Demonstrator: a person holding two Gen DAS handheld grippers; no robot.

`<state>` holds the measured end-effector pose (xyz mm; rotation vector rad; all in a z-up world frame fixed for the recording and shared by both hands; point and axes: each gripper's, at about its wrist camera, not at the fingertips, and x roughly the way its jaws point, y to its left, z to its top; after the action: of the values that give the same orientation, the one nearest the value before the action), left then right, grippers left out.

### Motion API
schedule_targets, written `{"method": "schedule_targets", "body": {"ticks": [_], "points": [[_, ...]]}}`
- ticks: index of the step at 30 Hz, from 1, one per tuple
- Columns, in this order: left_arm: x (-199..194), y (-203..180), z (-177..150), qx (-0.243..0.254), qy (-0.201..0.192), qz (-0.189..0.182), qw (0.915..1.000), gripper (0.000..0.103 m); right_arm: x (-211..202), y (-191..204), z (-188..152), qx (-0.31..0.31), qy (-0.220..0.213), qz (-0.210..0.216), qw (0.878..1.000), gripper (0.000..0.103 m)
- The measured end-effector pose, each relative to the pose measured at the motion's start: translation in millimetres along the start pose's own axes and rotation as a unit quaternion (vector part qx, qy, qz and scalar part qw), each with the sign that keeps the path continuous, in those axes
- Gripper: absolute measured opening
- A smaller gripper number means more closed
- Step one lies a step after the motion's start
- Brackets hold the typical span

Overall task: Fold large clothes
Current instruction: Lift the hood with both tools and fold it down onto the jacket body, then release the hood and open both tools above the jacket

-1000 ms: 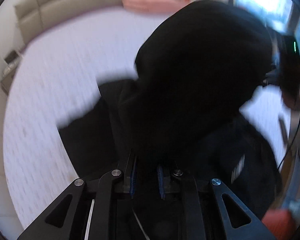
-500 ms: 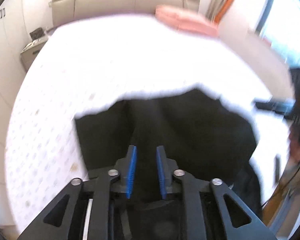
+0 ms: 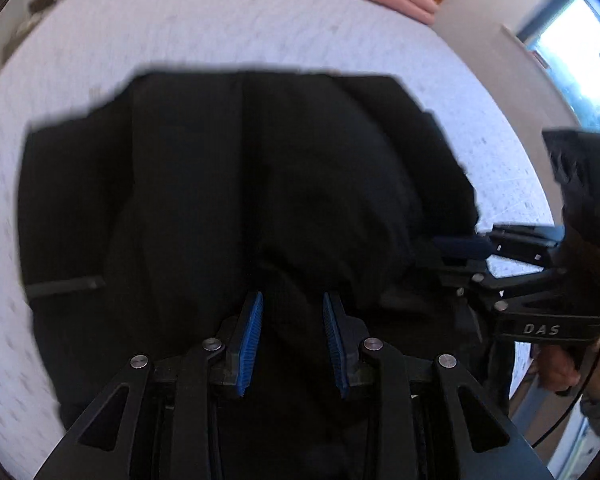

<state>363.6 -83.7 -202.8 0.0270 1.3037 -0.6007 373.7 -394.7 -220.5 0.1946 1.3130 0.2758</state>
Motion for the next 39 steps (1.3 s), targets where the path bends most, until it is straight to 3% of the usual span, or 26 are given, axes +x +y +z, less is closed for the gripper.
{"method": "schedule_targets", "body": {"ticks": [3, 8, 11, 15, 18, 21, 23, 26, 33, 39], "points": [[17, 7, -8, -0.014, -0.003, 0.006, 0.9999, 0.033, 24, -12, -5, 0.023, 0.017, 0.003, 1.0, 0.044], [19, 17, -1, -0.044, 0.001, -0.001, 0.999, 0.033, 39, -9, 2, 0.005, 0.013, -0.014, 1.0, 0.043], [-3, 12, -2, -0.048, -0.006, -0.008, 0.9988, 0.033, 22, -8, -1, 0.008, 0.008, 0.007, 1.0, 0.043], [-52, -4, -18, -0.036, -0.033, -0.036, 0.9981, 0.033, -26, -11, -9, -0.003, -0.035, 0.046, 0.998, 0.048], [-62, -7, -29, -0.037, -0.034, -0.048, 0.9976, 0.034, -40, -2, -15, -0.019, -0.046, 0.046, 0.998, 0.048], [-36, -3, -36, -0.037, -0.004, -0.022, 0.999, 0.034, -18, 4, -20, -0.021, -0.027, 0.028, 0.999, 0.048], [-2, -4, -47, -0.041, 0.028, -0.004, 0.9987, 0.034, 16, 7, -30, -0.006, 0.016, -0.004, 1.0, 0.047], [19, 13, -52, -0.07, 0.031, -0.019, 0.9969, 0.034, 41, -3, -31, 0.034, 0.023, 0.003, 0.999, 0.047], [-17, 17, -75, -0.055, 0.013, -0.045, 0.9974, 0.033, 38, 15, -39, 0.048, -0.002, -0.038, 0.998, 0.048], [-99, 22, -116, -0.032, 0.001, -0.044, 0.9985, 0.034, -11, 33, -68, 0.134, -0.027, -0.002, 0.991, 0.053]]}}
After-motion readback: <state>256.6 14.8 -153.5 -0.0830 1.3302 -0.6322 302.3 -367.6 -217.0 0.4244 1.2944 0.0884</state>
